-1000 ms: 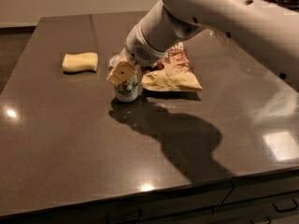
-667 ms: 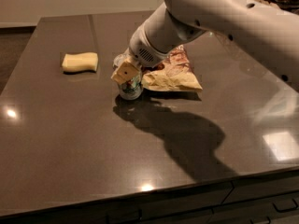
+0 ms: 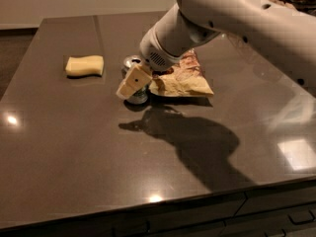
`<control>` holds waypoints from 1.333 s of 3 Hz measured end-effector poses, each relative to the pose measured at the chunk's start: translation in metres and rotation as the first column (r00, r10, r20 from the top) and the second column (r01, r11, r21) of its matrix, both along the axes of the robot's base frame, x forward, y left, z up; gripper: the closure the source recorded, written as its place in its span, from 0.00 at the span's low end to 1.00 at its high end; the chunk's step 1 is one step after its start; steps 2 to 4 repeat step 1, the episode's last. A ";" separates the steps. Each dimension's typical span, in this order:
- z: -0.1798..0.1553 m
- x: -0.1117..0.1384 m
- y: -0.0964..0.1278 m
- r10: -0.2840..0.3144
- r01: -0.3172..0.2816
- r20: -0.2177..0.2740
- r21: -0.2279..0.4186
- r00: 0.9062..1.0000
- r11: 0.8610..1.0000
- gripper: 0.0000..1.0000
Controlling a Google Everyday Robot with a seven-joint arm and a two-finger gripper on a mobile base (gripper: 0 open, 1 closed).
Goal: Move 7up can near brown chip bag
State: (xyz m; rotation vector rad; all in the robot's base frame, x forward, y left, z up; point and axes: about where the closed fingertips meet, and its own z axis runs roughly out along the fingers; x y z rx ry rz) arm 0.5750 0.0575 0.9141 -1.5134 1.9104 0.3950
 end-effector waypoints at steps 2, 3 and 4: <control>0.000 0.000 0.000 0.000 0.000 0.000 0.000 1.000 1.000 0.00; 0.000 0.000 0.000 0.000 0.000 0.000 0.000 1.000 1.000 0.00; 0.000 0.000 0.000 0.000 0.000 0.000 0.000 1.000 1.000 0.00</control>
Offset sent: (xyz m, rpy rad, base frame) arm 0.0000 0.0000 0.0000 0.0000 0.0000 0.0000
